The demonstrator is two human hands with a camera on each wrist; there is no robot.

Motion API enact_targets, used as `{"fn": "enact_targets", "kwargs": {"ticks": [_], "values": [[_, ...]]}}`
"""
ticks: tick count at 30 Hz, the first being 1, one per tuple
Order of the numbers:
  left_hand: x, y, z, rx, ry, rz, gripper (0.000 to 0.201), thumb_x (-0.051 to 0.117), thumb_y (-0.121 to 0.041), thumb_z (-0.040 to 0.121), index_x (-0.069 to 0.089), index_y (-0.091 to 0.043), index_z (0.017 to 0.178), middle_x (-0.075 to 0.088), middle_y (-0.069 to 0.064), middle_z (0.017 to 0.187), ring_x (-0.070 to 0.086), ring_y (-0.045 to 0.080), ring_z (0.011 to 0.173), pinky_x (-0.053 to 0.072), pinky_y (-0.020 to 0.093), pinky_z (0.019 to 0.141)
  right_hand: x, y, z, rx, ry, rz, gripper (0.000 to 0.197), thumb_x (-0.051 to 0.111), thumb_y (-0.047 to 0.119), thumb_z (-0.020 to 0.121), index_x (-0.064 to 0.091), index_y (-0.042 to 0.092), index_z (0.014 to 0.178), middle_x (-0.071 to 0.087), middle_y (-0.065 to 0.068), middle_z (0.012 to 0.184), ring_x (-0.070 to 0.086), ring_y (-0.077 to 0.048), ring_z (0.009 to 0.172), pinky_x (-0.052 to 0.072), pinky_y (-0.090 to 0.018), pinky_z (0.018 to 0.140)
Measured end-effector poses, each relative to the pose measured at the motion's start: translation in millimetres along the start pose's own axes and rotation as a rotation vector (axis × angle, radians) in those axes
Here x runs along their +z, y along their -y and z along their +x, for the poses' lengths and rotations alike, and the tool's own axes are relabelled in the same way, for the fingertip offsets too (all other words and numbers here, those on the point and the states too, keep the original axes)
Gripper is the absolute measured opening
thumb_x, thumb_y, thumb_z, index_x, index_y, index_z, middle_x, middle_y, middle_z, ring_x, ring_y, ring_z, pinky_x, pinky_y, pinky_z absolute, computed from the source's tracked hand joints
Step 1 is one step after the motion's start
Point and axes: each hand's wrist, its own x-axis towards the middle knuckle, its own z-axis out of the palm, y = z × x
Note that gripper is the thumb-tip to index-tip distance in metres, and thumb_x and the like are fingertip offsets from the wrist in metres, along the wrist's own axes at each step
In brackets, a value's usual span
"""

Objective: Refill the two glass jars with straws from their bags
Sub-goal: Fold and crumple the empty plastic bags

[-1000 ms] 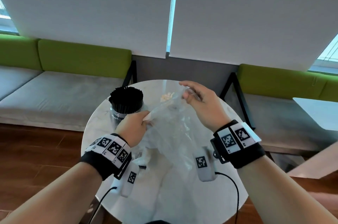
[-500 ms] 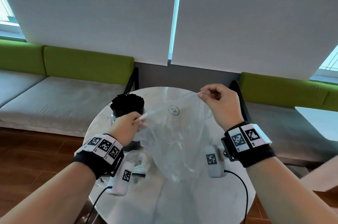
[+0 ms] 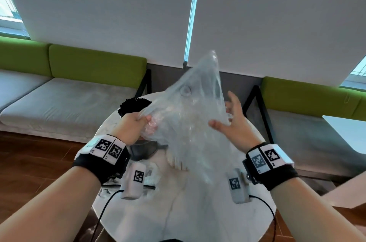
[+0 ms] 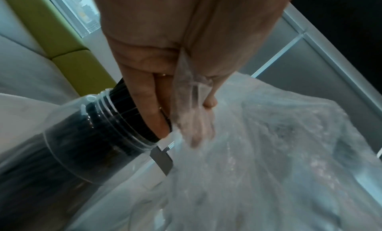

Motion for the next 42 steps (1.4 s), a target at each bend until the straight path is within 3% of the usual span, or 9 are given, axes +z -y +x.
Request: {"fn": "enact_targets", "kwargs": {"ticks": [3,6,10,14,19,24,32,38,42], "values": [[2,-10,1,-0.037,0.005,-0.204,0.025,0.049,-0.021,0.096,0.061,-0.006,0.079,0.068,0.016,0.08,0.066,0.024,0.063,0.057,0.03,0.062,8,-23,-12,0.056,0.133,-0.165,0.067,0.08,0.041,0.07,0.049,0.027,0.127,0.063,0.009,0.106,0.056,0.002,0.101,0.042,-0.028,0.094],[-6,-11,4,-0.027,-0.034,-0.214,0.027,0.058,-0.025,0.091,0.06,-0.001,0.078,0.064,0.01,0.066,0.063,0.022,0.059,0.055,0.027,0.058,8,-41,-8,0.087,-0.079,-0.143,0.005,0.066,0.025,0.089,0.063,0.023,0.091,0.065,0.011,0.077,0.062,-0.002,0.072,0.046,-0.029,0.077],[-32,-3,7,0.037,-0.214,0.195,0.049,0.07,-0.048,0.076,0.063,0.0,0.075,0.059,0.013,0.063,0.055,0.021,0.057,0.047,0.031,0.06,-13,-44,-6,0.119,-0.253,-0.101,0.013,0.05,0.021,0.098,0.06,0.012,0.101,0.059,0.008,0.077,0.054,-0.013,0.069,0.043,-0.014,0.062],[-36,-15,3,0.11,-0.32,0.259,0.05,0.069,-0.048,0.077,0.06,0.0,0.064,0.053,0.008,0.057,0.047,0.018,0.054,0.037,0.026,0.054,-18,-51,-8,0.101,-0.307,-0.158,0.016,0.045,0.019,0.1,0.06,0.013,0.099,0.053,0.015,0.076,0.047,-0.003,0.066,0.037,-0.008,0.056],[-44,-11,12,0.176,-0.204,-0.032,0.006,0.071,-0.018,0.08,0.07,-0.023,0.078,0.068,0.004,0.071,0.06,0.014,0.066,0.054,0.019,0.062,-21,-66,-8,0.146,-0.374,-0.142,0.02,0.047,0.026,0.099,0.062,0.013,0.093,0.044,0.008,0.066,0.039,-0.008,0.059,0.032,-0.026,0.057],[-45,-17,10,0.188,0.007,-0.249,0.021,0.066,0.0,0.081,0.064,-0.018,0.094,0.07,0.004,0.086,0.067,0.006,0.075,0.056,0.016,0.069,-19,-76,-5,0.191,-0.421,-0.008,0.026,0.044,0.023,0.101,0.058,0.024,0.078,0.043,0.003,0.066,0.038,-0.013,0.059,0.033,-0.028,0.058],[-41,-16,18,0.214,-0.252,-0.129,0.013,0.067,-0.024,0.085,0.066,-0.012,0.078,0.068,-0.003,0.064,0.064,0.005,0.06,0.055,0.019,0.066,-12,-78,-9,0.234,-0.428,0.011,0.025,0.046,0.023,0.1,0.057,0.017,0.078,0.045,0.003,0.065,0.041,-0.014,0.061,0.035,-0.026,0.058],[-44,-20,18,0.232,-0.291,-0.305,0.021,0.061,-0.003,0.087,0.066,-0.022,0.082,0.071,-0.005,0.072,0.065,0.011,0.076,0.055,0.025,0.078,3,-69,-11,0.364,-0.364,0.391,0.028,0.042,0.02,0.102,0.048,0.013,0.076,0.051,-0.003,0.068,0.052,-0.016,0.055,0.05,-0.024,0.052],[-55,-21,16,0.203,-0.43,-0.339,0.021,0.081,-0.018,0.069,0.062,-0.021,0.075,0.07,0.016,0.083,0.069,0.029,0.086,0.054,0.041,0.088,8,-65,-15,0.306,-0.403,0.428,0.028,0.041,0.015,0.102,0.049,0.012,0.076,0.048,-0.004,0.066,0.05,-0.007,0.045,0.049,-0.017,0.047]]}}
